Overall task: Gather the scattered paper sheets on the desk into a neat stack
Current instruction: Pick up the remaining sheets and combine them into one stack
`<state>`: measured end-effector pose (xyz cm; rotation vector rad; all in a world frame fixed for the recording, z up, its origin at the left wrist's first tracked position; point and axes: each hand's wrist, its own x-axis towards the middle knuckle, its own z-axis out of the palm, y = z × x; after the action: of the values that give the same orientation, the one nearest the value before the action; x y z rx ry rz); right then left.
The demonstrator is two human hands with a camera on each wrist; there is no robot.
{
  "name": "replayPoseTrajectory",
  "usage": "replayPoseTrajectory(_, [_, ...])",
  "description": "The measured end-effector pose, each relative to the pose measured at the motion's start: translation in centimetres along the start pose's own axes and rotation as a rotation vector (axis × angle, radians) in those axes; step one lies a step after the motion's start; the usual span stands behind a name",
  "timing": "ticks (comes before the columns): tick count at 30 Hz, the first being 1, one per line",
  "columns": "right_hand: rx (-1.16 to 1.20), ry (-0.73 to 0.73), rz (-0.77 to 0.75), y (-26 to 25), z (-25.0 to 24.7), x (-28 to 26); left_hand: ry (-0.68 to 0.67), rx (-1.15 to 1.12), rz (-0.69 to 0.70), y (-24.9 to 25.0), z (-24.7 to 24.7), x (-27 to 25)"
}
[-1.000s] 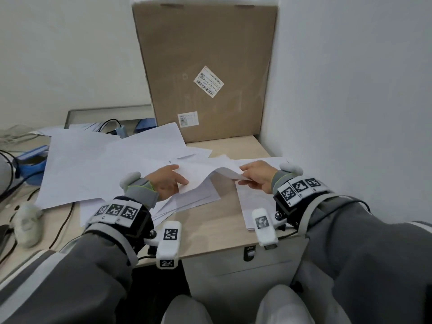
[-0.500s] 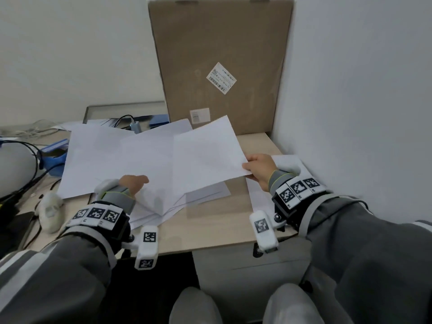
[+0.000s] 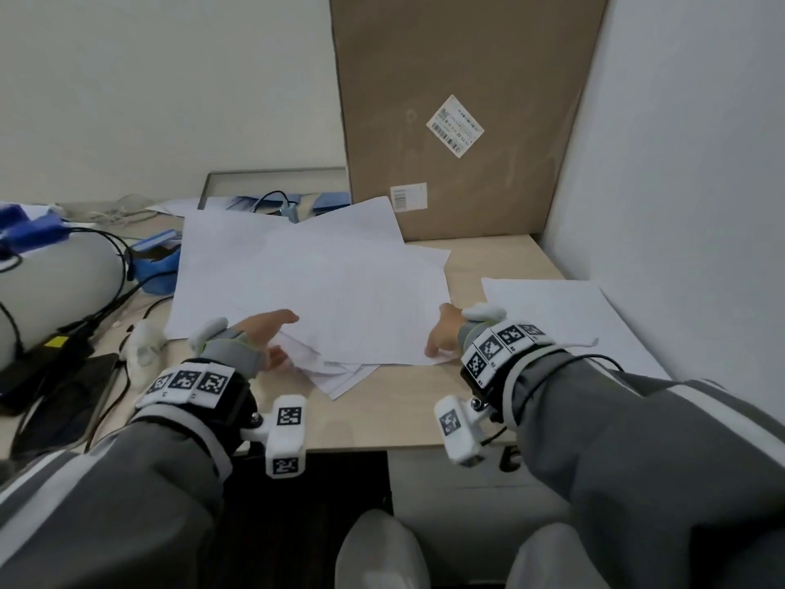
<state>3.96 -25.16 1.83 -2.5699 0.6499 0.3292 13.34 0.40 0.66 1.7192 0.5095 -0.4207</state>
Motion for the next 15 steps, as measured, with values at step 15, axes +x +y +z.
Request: replayPoseTrajectory(15, [-0.028,-0.041,0.000,1.4,0.3,1.5,-0.205,0.015,-0.038,-1.2,0.9,1.0])
